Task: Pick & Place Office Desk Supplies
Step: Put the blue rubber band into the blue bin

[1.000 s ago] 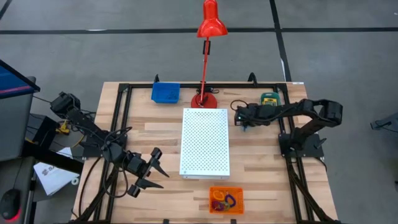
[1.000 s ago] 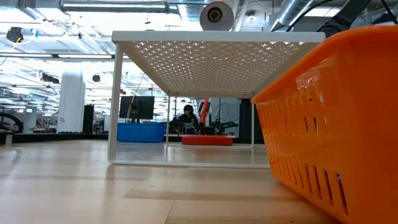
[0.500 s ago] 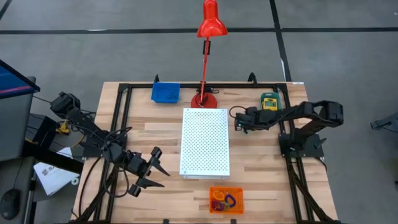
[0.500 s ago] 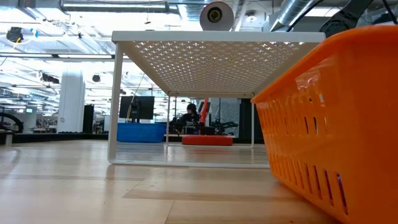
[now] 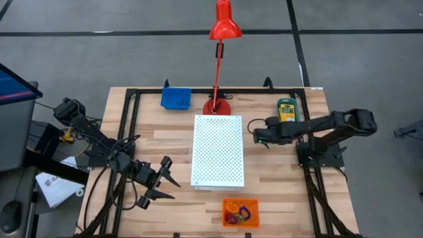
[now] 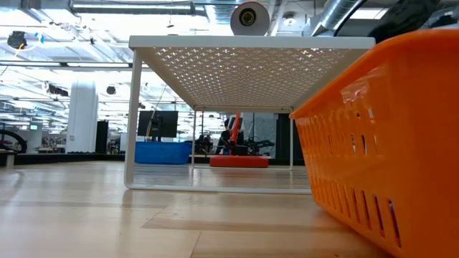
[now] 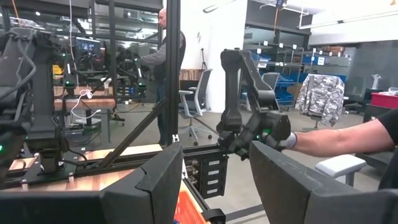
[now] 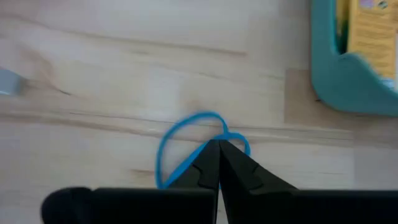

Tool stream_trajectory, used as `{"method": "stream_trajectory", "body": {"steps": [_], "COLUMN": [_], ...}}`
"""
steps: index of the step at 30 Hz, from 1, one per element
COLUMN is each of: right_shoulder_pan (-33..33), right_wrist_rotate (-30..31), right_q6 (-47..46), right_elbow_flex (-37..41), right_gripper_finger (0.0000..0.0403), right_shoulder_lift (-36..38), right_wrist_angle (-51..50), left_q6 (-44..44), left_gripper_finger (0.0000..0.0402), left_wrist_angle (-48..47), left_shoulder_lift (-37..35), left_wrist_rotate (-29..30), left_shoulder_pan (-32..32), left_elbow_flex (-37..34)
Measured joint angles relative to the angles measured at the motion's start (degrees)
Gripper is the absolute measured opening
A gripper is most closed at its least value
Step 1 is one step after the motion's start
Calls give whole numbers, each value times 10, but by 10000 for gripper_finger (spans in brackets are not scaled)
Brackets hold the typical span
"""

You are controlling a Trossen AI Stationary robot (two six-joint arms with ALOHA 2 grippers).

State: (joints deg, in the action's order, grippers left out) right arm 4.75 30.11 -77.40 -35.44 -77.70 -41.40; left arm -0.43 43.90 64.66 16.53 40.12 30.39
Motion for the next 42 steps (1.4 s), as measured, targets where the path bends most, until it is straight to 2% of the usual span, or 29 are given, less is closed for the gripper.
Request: {"method": "stream_trajectory", "body": {"steps": [5,10,21,26,31,42], "right_shoulder_pan": [-34,-62,-53,-30,-15,-3], "right_wrist_rotate": [23,42,-1,-10,-15,-18], "right_q6": [-35,-37,-37,-37,-34,-20], "right_elbow_flex": [-1,-1,-2,-2,2,2], "right_gripper_finger": [0,7,121,148,143,96], "right_shoulder_lift": [55,68,27,5,-20,-62], "right_wrist_angle": [-23,-22,-21,-19,-15,3], "left_q6": [1,1,0,0,0,0], "left_gripper_finger": [182,182,182,182,182,182], "left_wrist_angle": [0,-1,-1,0,0,0], "left_shoulder_lift": [0,0,0,0,0,0], "left_wrist_rotate": [9,11,12,12,12,12], "left_shoulder_pan": [0,0,0,0,0,0], "left_elbow_flex": [0,0,0,0,0,0]}}
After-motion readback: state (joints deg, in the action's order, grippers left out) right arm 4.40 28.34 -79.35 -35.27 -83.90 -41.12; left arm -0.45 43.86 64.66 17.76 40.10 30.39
